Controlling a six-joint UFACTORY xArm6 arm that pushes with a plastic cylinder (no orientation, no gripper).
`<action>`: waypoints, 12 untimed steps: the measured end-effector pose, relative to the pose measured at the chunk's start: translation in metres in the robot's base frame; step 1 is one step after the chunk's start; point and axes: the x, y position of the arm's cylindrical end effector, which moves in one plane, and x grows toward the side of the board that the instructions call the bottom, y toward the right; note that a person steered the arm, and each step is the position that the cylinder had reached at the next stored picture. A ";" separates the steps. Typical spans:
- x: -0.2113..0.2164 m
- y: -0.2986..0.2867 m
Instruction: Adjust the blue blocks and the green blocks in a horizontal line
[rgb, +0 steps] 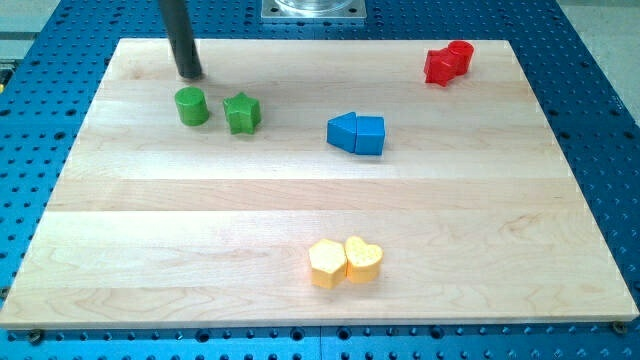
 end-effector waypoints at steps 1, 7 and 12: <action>0.036 -0.004; 0.072 0.349; 0.115 0.270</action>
